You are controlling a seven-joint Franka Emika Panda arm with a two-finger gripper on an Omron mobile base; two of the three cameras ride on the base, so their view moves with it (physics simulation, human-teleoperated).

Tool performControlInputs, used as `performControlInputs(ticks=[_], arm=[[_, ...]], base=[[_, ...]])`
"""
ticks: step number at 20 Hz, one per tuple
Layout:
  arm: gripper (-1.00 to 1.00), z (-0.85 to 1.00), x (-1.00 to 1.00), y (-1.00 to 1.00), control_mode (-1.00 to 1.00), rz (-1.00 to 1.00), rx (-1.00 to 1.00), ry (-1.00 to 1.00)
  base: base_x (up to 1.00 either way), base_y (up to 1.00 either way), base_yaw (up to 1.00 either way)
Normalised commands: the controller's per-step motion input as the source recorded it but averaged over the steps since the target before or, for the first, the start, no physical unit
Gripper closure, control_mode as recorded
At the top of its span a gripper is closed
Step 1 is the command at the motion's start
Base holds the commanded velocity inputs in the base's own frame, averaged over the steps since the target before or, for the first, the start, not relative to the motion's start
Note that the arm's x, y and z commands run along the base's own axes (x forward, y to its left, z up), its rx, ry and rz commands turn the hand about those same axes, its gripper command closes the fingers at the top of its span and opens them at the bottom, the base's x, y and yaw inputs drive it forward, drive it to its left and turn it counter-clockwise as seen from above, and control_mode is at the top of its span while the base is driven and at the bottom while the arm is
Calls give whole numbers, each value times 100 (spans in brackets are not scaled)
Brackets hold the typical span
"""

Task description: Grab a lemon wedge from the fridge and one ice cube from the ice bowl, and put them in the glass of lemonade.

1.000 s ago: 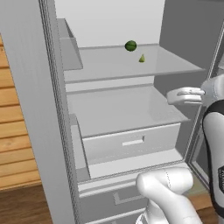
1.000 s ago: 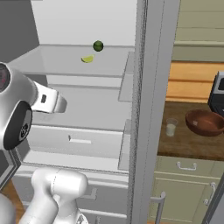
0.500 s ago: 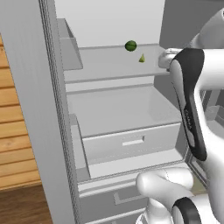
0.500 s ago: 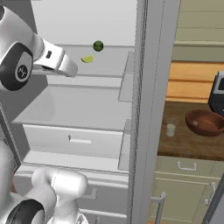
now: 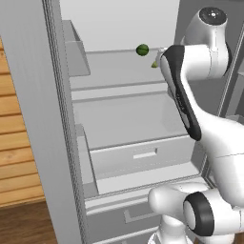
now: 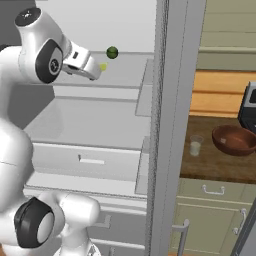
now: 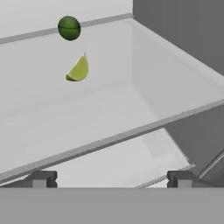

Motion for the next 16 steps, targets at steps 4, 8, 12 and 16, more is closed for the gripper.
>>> performControlInputs(ticks=[4, 8, 12, 16], arm=[[-100, 0, 79, 0, -100, 10, 3, -7], [-100, -2, 86, 0, -100, 14, 2, 0], [-100, 14, 40, 1, -100, 5, 0, 4], [-100, -1, 76, 8, -100, 0, 0, 10]], base=[[0, 0, 0], [0, 0, 0], [0, 0, 0], [0, 0, 0]])
